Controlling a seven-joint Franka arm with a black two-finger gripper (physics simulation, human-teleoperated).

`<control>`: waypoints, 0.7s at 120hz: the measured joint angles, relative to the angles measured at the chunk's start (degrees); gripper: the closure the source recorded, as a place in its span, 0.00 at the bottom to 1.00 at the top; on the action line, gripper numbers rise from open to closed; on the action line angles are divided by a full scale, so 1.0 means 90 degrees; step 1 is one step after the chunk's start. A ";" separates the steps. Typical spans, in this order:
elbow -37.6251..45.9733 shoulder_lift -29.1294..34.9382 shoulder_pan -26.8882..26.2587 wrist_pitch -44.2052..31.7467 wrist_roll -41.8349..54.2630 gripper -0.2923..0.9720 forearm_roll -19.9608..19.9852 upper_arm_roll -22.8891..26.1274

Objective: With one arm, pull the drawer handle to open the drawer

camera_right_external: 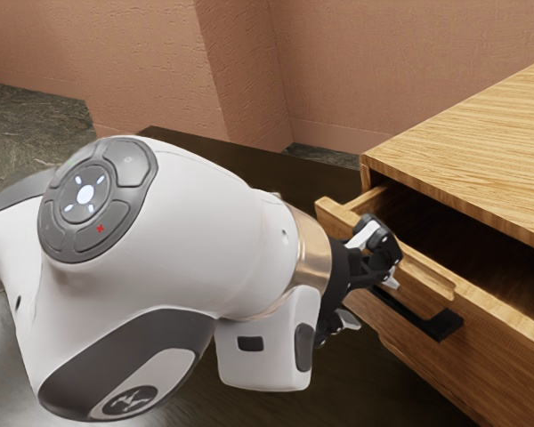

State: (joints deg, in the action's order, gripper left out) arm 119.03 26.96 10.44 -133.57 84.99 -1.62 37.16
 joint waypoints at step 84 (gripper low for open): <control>0.0494 0.0734 -0.0291 0.0006 -0.0011 0.50 0.0199 -0.0118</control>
State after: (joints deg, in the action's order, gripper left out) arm 123.47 33.57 7.82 -133.52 84.90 0.16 36.10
